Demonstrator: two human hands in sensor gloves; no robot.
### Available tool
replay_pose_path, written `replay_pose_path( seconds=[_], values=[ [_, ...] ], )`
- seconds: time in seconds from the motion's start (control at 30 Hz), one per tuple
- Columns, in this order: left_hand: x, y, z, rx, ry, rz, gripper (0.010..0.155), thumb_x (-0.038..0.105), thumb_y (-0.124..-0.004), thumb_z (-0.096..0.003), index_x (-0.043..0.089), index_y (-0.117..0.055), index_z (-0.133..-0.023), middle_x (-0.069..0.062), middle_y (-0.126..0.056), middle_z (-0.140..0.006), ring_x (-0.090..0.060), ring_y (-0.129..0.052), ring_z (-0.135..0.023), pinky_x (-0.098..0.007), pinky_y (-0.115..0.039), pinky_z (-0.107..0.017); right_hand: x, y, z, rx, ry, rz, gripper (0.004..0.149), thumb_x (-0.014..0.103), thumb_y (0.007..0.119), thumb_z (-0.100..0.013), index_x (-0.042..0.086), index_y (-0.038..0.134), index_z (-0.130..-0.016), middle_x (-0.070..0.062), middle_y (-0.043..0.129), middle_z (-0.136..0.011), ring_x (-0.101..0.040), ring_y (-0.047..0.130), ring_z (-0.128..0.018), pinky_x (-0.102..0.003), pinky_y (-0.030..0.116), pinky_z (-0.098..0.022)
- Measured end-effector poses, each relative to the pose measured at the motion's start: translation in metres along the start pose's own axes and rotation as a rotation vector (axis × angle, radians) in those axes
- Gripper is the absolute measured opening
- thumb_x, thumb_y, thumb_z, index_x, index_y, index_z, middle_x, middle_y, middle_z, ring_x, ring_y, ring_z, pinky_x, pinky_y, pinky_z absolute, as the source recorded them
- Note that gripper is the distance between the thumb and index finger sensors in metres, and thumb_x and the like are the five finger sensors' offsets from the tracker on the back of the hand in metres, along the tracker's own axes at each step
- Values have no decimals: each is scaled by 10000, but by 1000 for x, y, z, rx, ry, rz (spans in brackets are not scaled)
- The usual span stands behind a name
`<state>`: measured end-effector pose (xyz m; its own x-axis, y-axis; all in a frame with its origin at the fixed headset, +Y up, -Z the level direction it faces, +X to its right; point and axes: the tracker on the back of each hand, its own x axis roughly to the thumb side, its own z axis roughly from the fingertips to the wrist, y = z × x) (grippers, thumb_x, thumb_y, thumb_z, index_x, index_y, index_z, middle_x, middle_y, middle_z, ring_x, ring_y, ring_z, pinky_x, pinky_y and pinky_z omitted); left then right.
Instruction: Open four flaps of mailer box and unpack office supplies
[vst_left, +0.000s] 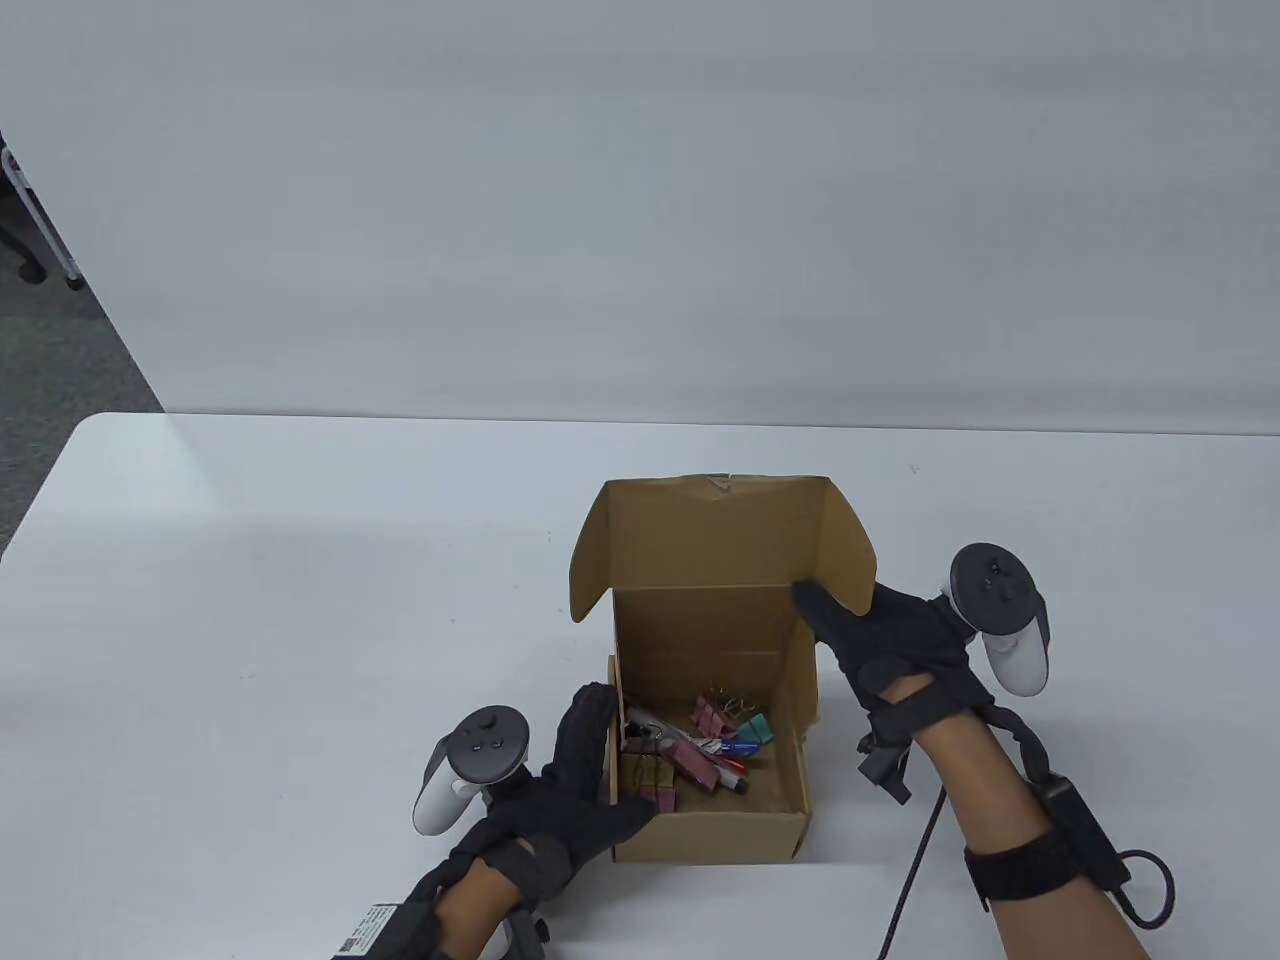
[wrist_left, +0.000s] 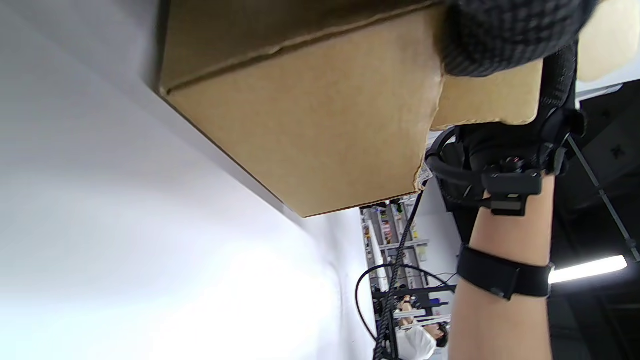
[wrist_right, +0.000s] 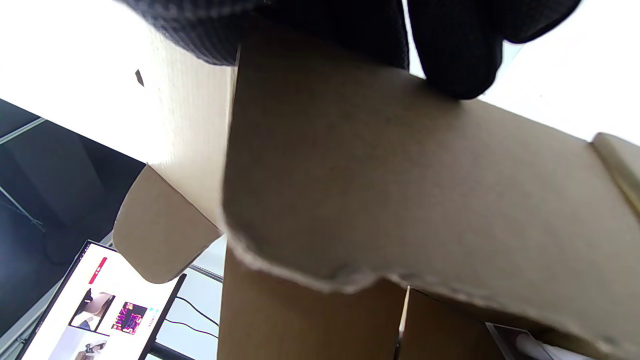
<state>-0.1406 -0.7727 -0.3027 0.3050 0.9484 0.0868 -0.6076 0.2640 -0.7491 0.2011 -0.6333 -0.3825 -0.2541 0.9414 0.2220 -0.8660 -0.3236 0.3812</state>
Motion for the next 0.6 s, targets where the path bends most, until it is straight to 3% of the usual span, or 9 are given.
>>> replay_pose_path(
  seconds=[0.33,0.6],
  values=[
    [14,15,8,-16,70,-80,1120,651,-787,-612,361,218,-1013,-40,302,-1124,-424,125,-1163,-753,-182,-794,-1,-8,-18,9,45,-55,477,429,705,-657,73,750,-973,-209,800,-960,-540,771,-793,-696,582,-589],
    [8,55,3,241,96,61,994,611,-725,-646,330,117,-1093,-97,104,-1225,-434,-12,-1206,-741,-222,-801,-9,-14,-34,40,86,-142,471,423,704,-658,73,752,-970,-210,799,-962,-540,766,-800,-696,579,-592]
  ],
)
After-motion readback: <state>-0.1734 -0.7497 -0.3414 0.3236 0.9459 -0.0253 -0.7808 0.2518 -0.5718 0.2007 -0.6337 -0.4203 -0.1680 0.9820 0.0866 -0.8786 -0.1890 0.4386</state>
